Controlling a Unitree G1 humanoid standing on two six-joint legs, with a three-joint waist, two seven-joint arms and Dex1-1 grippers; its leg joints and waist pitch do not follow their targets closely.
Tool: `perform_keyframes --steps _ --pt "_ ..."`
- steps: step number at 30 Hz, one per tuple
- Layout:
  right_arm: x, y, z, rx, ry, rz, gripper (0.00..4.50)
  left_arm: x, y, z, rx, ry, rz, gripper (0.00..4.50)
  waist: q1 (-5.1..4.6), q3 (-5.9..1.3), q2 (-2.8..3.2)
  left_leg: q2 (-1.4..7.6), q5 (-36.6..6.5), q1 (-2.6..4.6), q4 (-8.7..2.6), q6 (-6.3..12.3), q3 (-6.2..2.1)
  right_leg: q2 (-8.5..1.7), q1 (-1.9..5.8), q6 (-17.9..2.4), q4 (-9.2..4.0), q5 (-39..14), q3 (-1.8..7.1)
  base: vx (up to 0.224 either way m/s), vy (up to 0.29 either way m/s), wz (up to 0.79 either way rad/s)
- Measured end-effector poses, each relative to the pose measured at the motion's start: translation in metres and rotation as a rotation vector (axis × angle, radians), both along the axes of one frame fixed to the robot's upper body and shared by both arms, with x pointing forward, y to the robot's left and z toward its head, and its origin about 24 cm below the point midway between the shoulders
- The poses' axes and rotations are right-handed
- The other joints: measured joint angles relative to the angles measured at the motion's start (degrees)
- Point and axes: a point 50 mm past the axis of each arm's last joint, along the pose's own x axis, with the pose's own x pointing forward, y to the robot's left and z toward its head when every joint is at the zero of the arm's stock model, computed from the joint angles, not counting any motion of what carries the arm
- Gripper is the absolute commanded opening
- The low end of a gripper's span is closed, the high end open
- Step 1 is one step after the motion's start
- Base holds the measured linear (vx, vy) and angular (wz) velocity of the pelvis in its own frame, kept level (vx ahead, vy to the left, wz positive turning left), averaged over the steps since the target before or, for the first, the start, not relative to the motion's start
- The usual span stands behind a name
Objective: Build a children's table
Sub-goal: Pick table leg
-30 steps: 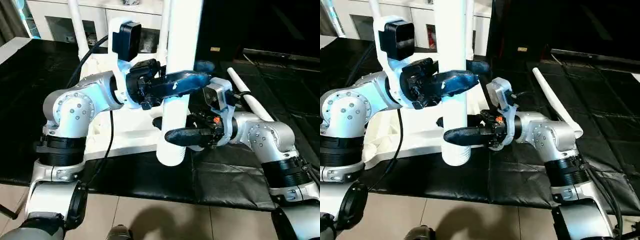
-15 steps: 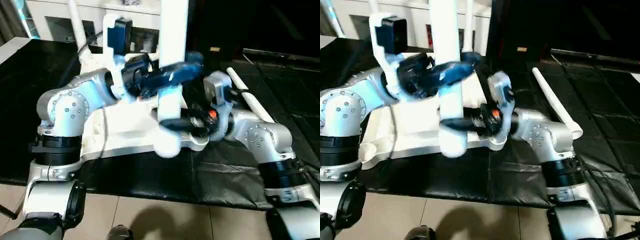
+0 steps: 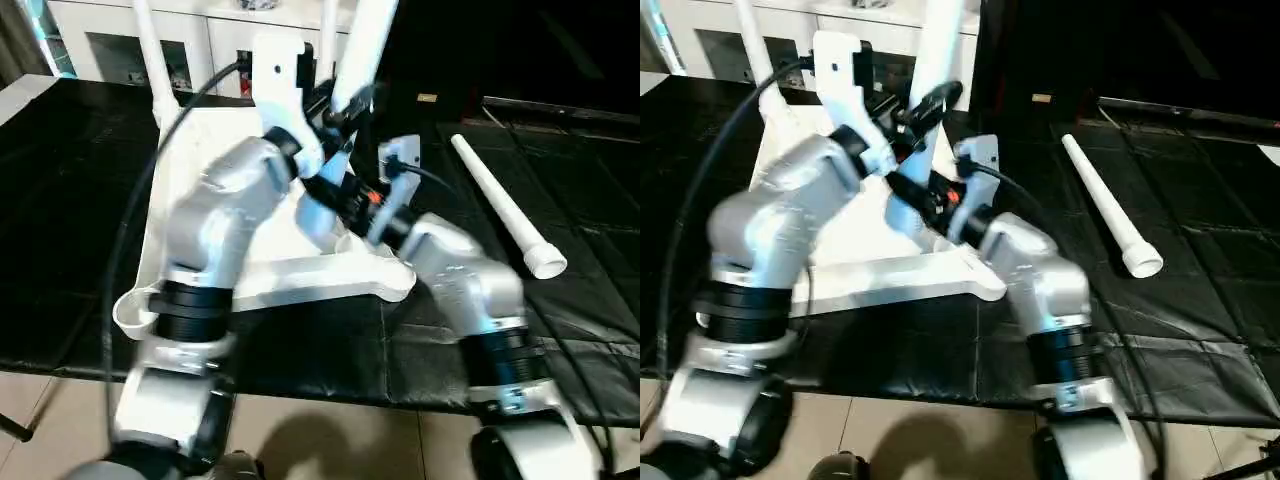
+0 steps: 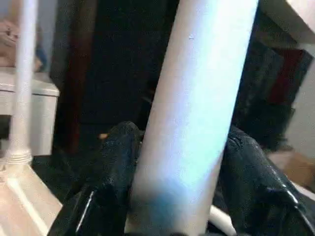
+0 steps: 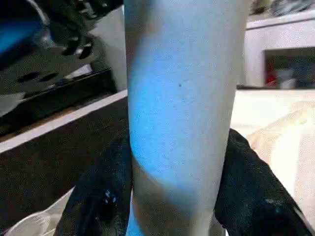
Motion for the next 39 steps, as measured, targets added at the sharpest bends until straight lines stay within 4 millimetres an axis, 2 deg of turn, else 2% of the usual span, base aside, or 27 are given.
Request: perform_keyframes --steps 5,13,19,20,24,28,33,36,39 --pt "0.000 0.007 0.000 -0.055 -0.021 -0.056 1.93 0.003 0.002 0.001 0.028 -0.009 0.090 1.97 -0.43 0.00 0.00 -0.03 0.0 -0.03 0.00 0.00 -0.01 -0.03 0.01 0.1 -0.04 0.0 0.01 0.000 0.000 0.00" --pt "-0.001 0.007 -0.001 -0.073 -0.037 -0.077 1.93 0.005 0.003 0.000 0.033 -0.018 0.105 1.87 -1.34 0.00 0.00 -0.03 0.0 -0.02 0.01 0.00 -0.01 -0.03 0.01 0.2 -0.04 0.1 0.01 0.000 0.000 0.00" --pt "-0.001 0.009 -0.001 -0.085 -0.043 -0.073 1.93 0.005 0.004 -0.001 0.020 -0.013 0.110 1.85 -1.38 0.00 0.00 -0.03 0.0 -0.02 0.00 0.01 -0.01 -0.02 0.00 0.2 -0.04 0.1 0.01 0.000 0.000 0.00" --pt "-0.002 0.009 -0.001 -0.086 -0.045 -0.070 2.49 0.005 0.004 -0.001 0.019 -0.013 0.111 1.85 -1.35 0.00 0.00 -0.03 0.0 -0.03 0.00 0.01 -0.01 -0.02 0.01 0.2 -0.05 0.1 0.01 0.000 0.000 0.00" --pt "-0.003 0.010 0.001 -0.097 -0.079 -0.040 2.97 0.008 0.010 -0.002 0.025 -0.005 0.131 1.85 -1.36 0.00 0.00 -0.02 0.0 -0.02 0.00 0.01 -0.01 -0.02 0.00 0.2 -0.04 0.1 0.01 0.000 0.000 0.00" --pt "-0.005 0.003 0.006 -0.084 -0.110 0.029 3.25 0.014 0.020 0.000 0.053 -0.008 0.150 1.85 -1.32 0.02 -0.03 -0.03 0.0 -0.03 0.01 0.01 -0.01 -0.02 0.01 0.2 -0.04 0.1 0.01 0.000 0.000 0.00" --pt "-0.005 -0.016 0.011 -0.108 -0.081 0.088 3.69 0.017 0.039 0.007 0.073 -0.032 0.170 1.85 -1.20 0.01 -0.05 -0.03 0.0 -0.02 0.02 0.01 0.00 -0.02 0.02 0.2 -0.05 0.1 0.02 0.000 0.000 0.00" --pt "-0.003 -0.025 0.013 -0.081 -0.043 0.120 3.90 0.017 0.040 0.007 0.061 -0.020 0.128 1.84 -1.10 0.06 -0.13 -0.03 0.0 -0.04 0.03 0.01 0.01 -0.04 0.01 0.2 -0.04 0.1 0.01 0.000 0.000 0.00" --pt "0.003 -0.040 0.029 -0.061 -0.056 0.110 3.91 0.016 0.038 0.009 0.038 -0.002 0.066 1.84 -1.09 0.06 -0.26 -0.03 0.0 -0.04 0.06 0.02 0.06 -0.06 0.02 0.2 -0.03 0.1 0.02 0.000 0.000 0.00"
